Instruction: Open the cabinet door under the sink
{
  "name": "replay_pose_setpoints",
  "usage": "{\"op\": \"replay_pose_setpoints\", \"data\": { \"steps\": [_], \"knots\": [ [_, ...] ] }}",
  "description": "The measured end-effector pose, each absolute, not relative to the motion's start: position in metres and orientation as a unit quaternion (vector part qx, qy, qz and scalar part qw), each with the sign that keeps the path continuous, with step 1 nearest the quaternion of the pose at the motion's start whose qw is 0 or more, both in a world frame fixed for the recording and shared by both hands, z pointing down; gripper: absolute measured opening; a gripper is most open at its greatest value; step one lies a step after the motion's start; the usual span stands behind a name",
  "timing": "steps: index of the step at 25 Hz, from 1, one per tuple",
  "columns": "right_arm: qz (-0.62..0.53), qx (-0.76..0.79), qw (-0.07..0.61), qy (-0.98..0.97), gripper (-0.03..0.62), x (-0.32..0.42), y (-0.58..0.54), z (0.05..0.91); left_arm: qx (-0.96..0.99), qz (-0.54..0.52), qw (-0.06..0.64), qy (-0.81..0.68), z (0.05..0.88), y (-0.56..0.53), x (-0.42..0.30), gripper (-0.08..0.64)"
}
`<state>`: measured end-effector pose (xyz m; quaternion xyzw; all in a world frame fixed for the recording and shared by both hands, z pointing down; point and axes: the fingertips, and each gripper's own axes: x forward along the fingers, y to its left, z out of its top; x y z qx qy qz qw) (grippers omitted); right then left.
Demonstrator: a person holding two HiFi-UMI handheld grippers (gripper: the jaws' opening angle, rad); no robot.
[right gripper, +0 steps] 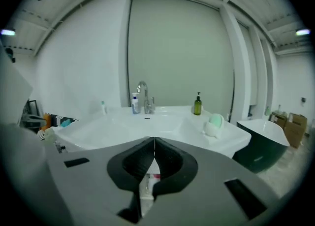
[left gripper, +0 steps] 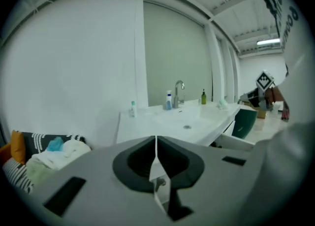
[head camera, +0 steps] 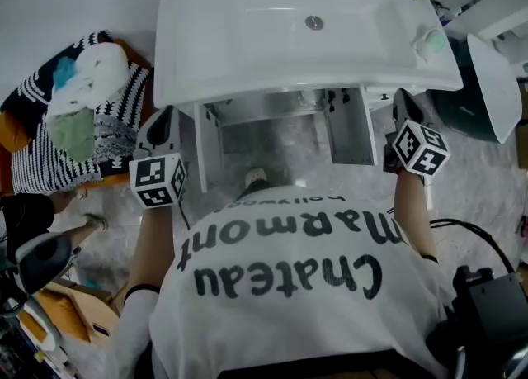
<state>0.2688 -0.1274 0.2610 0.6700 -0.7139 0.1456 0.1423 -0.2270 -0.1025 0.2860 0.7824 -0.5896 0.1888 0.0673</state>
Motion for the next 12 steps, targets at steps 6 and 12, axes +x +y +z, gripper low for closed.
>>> {"op": "replay_pose_setpoints", "data": {
  "steps": [6, 12],
  "knots": [
    [0.123, 0.595, 0.118, -0.785, 0.012, 0.237, -0.127, 0.21, 0.814, 0.114, 0.103, -0.56, 0.236, -0.105, -0.131, 0.017],
    [0.14, 0.519, 0.085, -0.839, 0.012, 0.203, -0.105, 0.182, 0.834, 0.041, 0.147, -0.53, 0.193, -0.075, -0.059, 0.017]
  ]
}}
